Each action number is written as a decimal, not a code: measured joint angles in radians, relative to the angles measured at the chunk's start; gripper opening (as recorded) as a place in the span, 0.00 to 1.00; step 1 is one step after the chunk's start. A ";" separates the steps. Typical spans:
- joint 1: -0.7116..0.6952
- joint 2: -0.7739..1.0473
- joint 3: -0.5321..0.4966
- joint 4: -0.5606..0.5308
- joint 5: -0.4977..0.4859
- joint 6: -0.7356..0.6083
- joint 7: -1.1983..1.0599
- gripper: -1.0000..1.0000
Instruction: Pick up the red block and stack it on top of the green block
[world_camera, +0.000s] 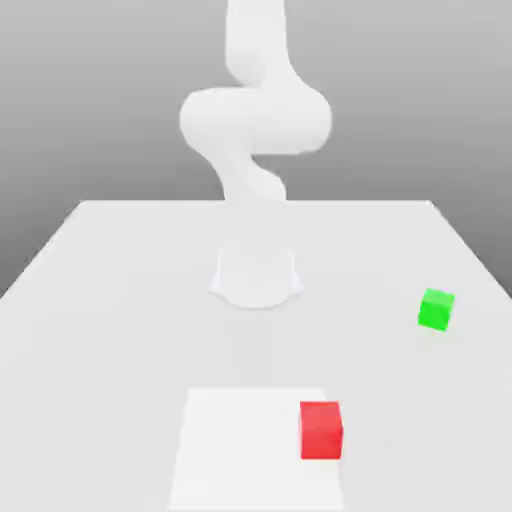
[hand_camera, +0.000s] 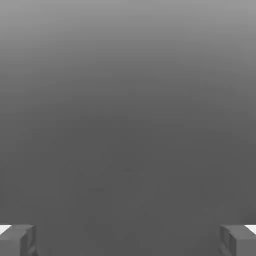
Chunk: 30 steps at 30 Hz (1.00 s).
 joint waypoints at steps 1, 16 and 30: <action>-0.003 0.040 0.012 -0.017 -0.005 0.021 0.012 0.50; -0.004 0.589 0.125 -0.257 -0.054 0.306 0.167 0.50; 0.073 0.982 0.077 -0.314 -0.118 0.578 0.259 0.00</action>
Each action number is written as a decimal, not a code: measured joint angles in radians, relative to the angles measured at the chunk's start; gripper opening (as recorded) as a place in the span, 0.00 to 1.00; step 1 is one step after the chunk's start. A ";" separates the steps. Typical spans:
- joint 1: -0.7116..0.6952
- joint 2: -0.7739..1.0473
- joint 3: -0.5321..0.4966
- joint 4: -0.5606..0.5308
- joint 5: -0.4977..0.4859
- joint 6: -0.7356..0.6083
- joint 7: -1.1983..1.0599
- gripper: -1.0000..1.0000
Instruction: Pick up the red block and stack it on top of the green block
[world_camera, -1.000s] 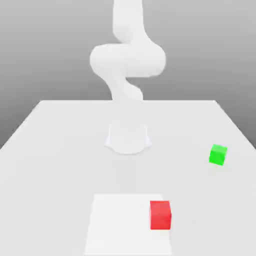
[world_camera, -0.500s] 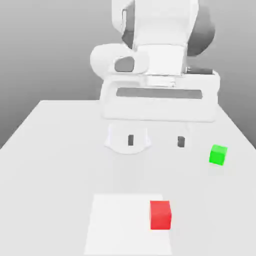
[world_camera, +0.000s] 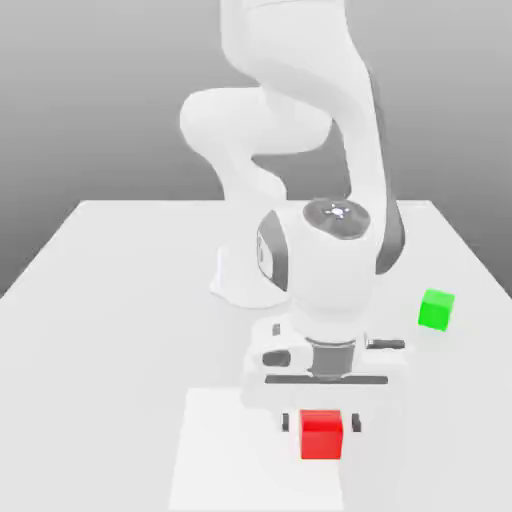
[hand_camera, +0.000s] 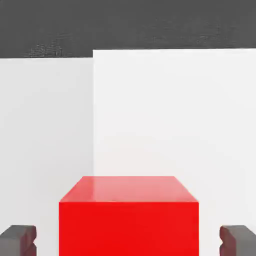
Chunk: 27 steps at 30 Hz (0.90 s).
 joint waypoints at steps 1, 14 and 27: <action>0.000 0.000 0.000 0.000 -0.001 0.000 0.001 0.00; 0.185 -0.280 0.140 -0.072 0.187 -0.197 -0.129 0.00; 0.687 -0.519 0.424 -0.233 0.406 -0.265 -0.265 0.00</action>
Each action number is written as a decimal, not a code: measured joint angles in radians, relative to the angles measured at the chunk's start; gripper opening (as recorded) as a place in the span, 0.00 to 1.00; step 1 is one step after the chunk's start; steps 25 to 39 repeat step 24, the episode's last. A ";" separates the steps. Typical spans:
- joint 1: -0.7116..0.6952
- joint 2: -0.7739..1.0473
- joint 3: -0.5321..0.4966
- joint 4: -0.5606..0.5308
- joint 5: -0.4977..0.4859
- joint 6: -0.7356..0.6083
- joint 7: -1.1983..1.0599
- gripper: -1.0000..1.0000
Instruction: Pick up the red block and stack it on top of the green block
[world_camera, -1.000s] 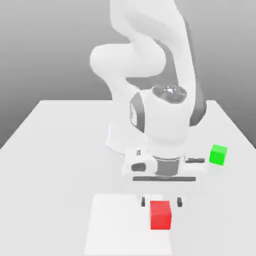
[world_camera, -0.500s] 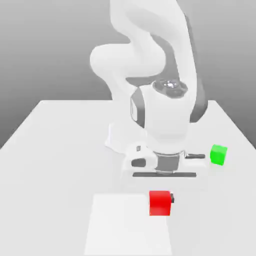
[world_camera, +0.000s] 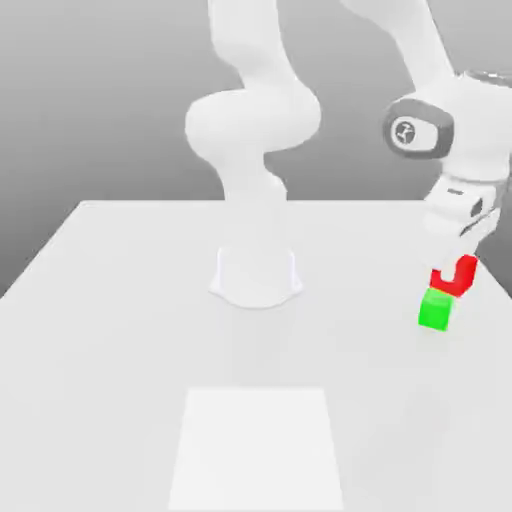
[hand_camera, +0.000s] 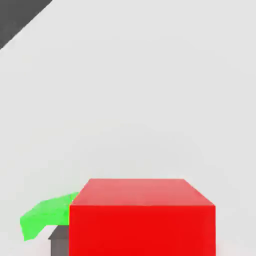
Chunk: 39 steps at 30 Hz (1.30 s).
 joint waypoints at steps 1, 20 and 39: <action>0.009 0.002 0.013 -0.005 -0.004 0.007 0.003 0.00; -0.120 0.218 0.080 -0.008 -0.315 0.198 0.216 0.00; -0.131 0.260 0.073 -0.006 -0.382 0.233 0.264 0.00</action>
